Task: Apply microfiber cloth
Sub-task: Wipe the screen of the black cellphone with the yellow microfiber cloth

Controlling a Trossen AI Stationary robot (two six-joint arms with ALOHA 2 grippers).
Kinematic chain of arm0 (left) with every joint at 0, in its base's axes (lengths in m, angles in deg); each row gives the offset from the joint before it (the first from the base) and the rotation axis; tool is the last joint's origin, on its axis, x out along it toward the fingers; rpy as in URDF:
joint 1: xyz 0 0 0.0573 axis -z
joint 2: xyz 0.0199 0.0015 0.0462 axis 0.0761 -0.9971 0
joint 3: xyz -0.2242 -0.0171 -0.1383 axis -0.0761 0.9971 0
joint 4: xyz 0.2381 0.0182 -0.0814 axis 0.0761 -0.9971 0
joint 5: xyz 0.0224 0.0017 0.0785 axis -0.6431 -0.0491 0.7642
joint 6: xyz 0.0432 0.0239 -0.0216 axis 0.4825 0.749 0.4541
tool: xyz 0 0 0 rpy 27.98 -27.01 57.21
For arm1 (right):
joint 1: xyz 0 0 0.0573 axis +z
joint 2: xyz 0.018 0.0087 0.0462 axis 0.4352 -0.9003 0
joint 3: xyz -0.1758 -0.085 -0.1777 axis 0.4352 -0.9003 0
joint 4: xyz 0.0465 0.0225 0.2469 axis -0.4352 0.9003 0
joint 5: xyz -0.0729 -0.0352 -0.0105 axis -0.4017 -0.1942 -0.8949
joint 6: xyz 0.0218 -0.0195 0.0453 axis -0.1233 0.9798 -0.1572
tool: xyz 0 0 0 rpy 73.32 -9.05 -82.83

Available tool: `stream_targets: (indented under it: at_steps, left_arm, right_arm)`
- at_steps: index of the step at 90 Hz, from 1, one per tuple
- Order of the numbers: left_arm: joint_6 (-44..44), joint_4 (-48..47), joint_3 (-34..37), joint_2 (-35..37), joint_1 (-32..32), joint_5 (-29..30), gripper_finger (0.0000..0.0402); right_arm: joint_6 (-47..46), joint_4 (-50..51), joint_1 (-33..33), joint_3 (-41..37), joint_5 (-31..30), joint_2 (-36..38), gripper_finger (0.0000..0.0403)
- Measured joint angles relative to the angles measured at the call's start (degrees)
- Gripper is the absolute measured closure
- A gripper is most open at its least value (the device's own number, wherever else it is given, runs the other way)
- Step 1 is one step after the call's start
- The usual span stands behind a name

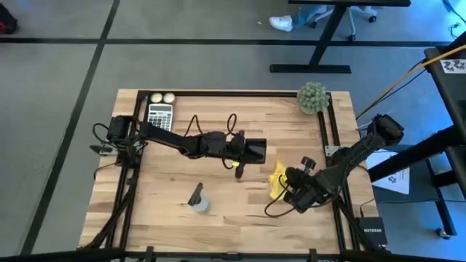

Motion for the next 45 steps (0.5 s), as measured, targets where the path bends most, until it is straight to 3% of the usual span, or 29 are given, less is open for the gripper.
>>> stream_targets:
  at_steps: [7,23,45]
  left_arm:
    - [0.4,0.0,0.0,0.0,0.1,0.2,0.0394]
    - [1.1,-0.2,0.0,0.0,0.2,-0.5,0.0394]
    - [1.0,-0.2,0.0,0.0,0.1,-0.5,0.0394]
  right_arm:
    - [-1.6,-2.8,0.0,-2.1,3.3,0.0,0.0362]
    - [-2.1,-2.2,-2.3,-2.3,17.8,0.4,0.0320]
    - [-0.2,10.4,-2.2,6.9,21.4,5.9,0.0216]
